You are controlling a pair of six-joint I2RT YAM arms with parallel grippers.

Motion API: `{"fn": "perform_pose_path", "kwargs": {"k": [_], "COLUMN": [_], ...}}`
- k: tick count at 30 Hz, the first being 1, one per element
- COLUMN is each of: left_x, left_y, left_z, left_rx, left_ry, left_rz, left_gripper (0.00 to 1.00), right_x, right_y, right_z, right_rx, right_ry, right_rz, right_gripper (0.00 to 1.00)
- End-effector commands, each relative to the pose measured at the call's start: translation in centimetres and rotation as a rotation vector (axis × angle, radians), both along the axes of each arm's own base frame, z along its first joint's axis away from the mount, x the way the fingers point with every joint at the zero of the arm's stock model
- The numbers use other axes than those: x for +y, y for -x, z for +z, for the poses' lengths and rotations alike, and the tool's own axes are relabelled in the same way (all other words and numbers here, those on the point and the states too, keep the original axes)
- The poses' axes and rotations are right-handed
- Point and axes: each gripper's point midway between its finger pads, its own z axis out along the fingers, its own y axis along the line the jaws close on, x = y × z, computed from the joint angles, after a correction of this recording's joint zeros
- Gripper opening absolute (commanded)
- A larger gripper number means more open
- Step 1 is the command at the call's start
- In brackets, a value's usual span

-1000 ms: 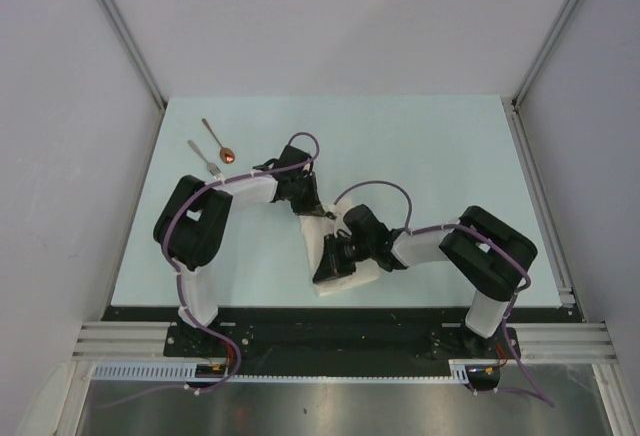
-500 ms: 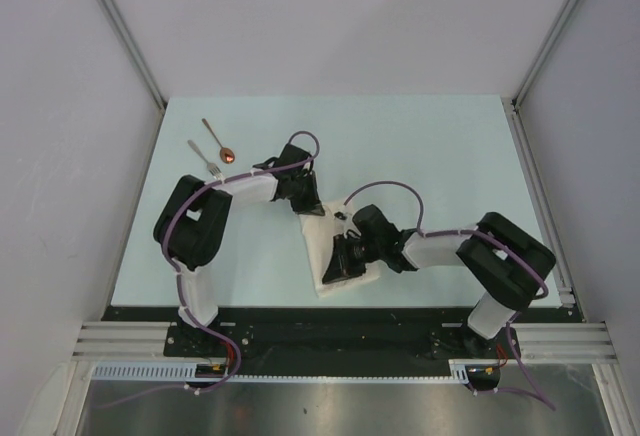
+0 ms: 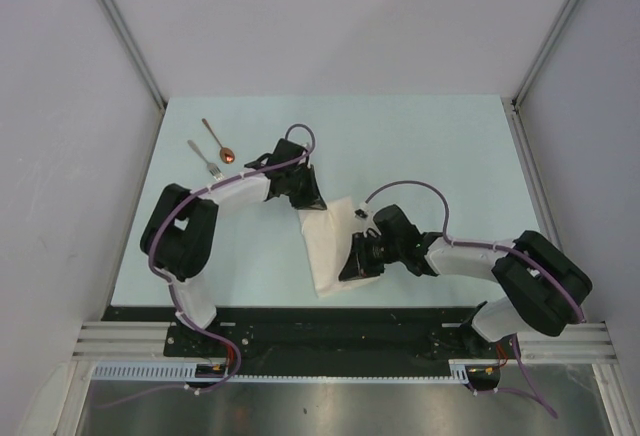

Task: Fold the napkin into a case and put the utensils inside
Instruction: Smooth out the 2/3-rectangle-folded napkin at the center of the board.

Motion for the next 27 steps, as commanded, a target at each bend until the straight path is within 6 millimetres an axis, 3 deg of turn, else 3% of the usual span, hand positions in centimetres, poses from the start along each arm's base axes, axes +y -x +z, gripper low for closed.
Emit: {"fn": "perform_pose_path", "kwargs": {"k": [1,11,18,22,27], "left_x": [-0.9,-1.3,-1.7,-1.5,-1.3], "left_y": [-0.6,-3.0,-4.9,-4.6,-3.5], "left_z": [0.2,-2.3,-3.8,-2.9,0.6], "left_rx": [0.01,0.022,0.017,-0.001,-0.047], "left_ry": [0.048,-0.007,-0.022,-0.017,0.023], "left_rz": [-0.002,0.03,0.051,0.049,0.02], "left_gripper": [0.06,0.03,0.0,0.01,0.12], "right_x": [0.7,1.6,0.8,-0.1,0.6], "right_y": [-0.3,-0.3,0.6,0.7,-0.1], "right_z": [0.2,-1.0,-3.2,-4.6,-3.1], "right_rx": [-0.015,0.008,0.027,0.031,0.012], "right_ry": [-0.03,-0.039,0.011,0.065,0.025], "right_rz": [0.004,-0.001,-0.009,-0.018,-0.011], "right_gripper": [0.22,0.2,0.19,0.18,0.18]}}
